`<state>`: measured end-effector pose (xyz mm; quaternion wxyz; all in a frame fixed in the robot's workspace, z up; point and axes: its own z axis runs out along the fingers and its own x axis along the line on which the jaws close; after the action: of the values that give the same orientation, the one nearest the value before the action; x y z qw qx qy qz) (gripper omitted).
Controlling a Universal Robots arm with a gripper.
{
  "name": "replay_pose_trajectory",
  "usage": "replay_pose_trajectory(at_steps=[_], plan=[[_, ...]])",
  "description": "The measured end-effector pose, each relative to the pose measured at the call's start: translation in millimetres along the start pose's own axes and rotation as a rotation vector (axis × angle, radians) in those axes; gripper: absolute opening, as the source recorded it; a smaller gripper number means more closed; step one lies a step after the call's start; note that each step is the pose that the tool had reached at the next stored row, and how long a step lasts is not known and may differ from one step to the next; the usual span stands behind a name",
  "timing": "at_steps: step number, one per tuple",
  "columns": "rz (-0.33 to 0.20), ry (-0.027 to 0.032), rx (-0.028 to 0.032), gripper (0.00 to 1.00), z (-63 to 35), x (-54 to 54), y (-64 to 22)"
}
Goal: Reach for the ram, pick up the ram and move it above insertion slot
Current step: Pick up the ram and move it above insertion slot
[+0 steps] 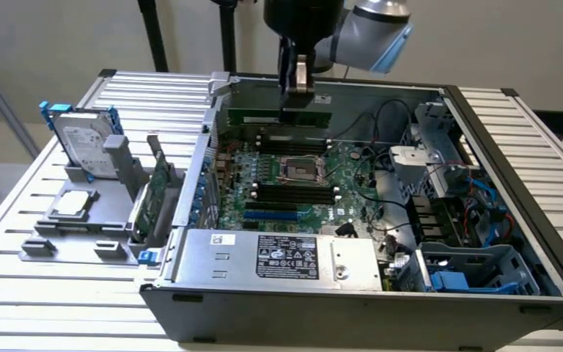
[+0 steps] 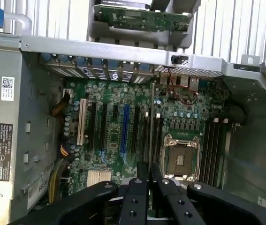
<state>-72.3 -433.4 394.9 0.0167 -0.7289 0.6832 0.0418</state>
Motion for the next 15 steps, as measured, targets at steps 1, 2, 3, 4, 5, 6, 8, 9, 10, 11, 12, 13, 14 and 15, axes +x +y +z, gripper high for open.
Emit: replay_pose_trajectory(at_steps=[1,2,3,4,5,6,8,9,10,11,12,13,14,15], plan=[[0.0,0.0,0.0,0.14,0.2,-1.0,-3.4],[0.0,-0.0001,0.0001,0.14,0.5,-1.8,-7.0],[0.0,-0.0001,0.0001,0.14,0.7,-2.4,-10.8],[0.001,0.0,0.0001,0.14,0.8,-2.9,-14.4],[0.002,0.0,0.0002,0.14,1.0,-3.4,-17.5],[0.004,-0.0002,0.0004,0.14,1.3,-3.9,-20.1],[0.011,-0.0003,0.0009,0.14,1.8,-4.7,-24.4],[0.015,-0.0004,0.0013,0.14,2.0,-5.1,-26.2],[0.02,-0.0006,0.0016,0.14,2.3,-5.3,-27.8],[0.025,-0.0008,0.0021,0.14,2.6,-5.5,-29.2],[0.031,-0.001,0.0026,0.14,2.8,-5.8,-30.5],[0.037,-0.0013,0.0032,0.14,3.1,-6.0,-31.8],[0.044,-0.0016,0.0038,0.14,3.4,-6.1,-32.7],[0.051,-0.0018,0.0044,0.14,3.5,-6.3,-33.5]])
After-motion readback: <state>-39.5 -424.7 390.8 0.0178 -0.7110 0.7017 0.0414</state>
